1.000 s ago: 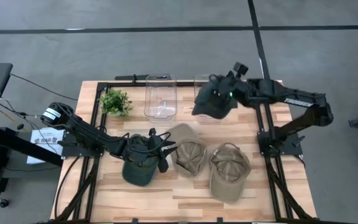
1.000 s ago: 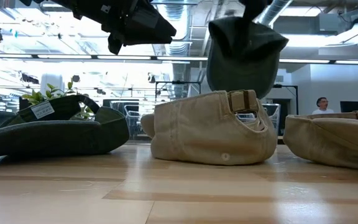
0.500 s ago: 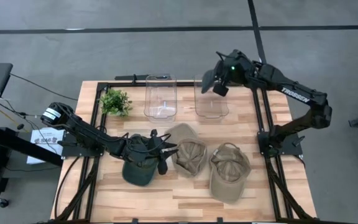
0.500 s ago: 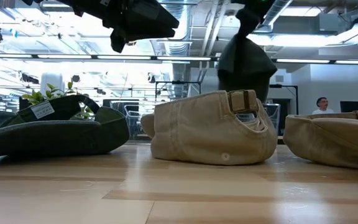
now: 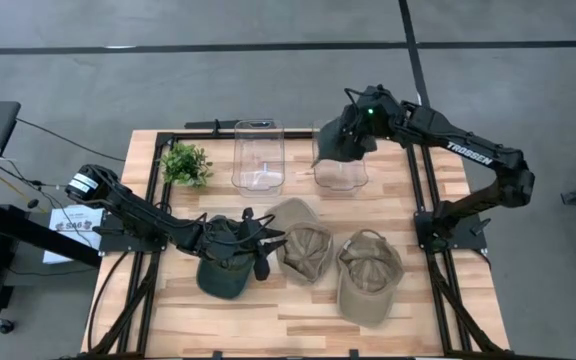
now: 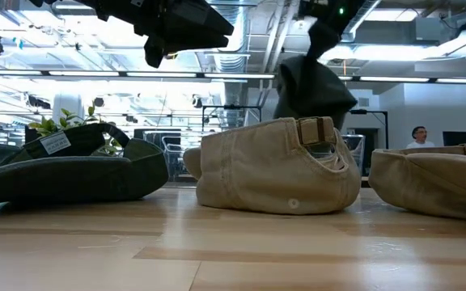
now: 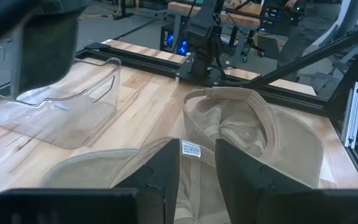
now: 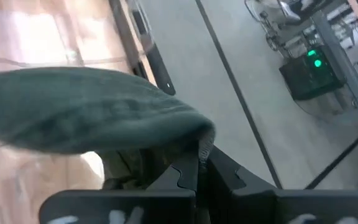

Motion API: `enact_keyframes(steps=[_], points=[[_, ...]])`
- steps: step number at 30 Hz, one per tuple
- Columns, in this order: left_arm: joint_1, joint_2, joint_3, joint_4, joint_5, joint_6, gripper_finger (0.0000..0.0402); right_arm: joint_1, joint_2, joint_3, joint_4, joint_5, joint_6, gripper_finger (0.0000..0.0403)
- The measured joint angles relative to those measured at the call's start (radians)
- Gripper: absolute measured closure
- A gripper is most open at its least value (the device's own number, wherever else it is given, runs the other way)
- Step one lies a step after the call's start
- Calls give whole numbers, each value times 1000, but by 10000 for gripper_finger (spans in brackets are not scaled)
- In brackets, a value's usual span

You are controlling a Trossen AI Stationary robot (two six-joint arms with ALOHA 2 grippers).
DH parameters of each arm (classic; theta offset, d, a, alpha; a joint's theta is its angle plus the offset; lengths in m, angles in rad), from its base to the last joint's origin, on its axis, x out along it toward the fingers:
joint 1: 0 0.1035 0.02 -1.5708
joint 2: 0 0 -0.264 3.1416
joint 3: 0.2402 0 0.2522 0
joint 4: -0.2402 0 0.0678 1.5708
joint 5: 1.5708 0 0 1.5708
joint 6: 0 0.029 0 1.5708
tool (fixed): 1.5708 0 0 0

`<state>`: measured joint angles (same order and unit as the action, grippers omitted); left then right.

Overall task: Pick & Place hat
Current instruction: Put the right black cap into the right transparent bin

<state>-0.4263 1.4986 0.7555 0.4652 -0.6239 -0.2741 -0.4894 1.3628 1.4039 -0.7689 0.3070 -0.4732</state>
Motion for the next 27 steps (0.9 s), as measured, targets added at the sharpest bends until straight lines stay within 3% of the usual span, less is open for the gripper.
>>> enact_keyframes(steps=[15,27], points=[[0,0,0,1,0,7,302,-104,-2,-58,48,50,-28,403],[0,0,0,7,0,7,302,-130,-1,-58,64,-134,-76,403]])
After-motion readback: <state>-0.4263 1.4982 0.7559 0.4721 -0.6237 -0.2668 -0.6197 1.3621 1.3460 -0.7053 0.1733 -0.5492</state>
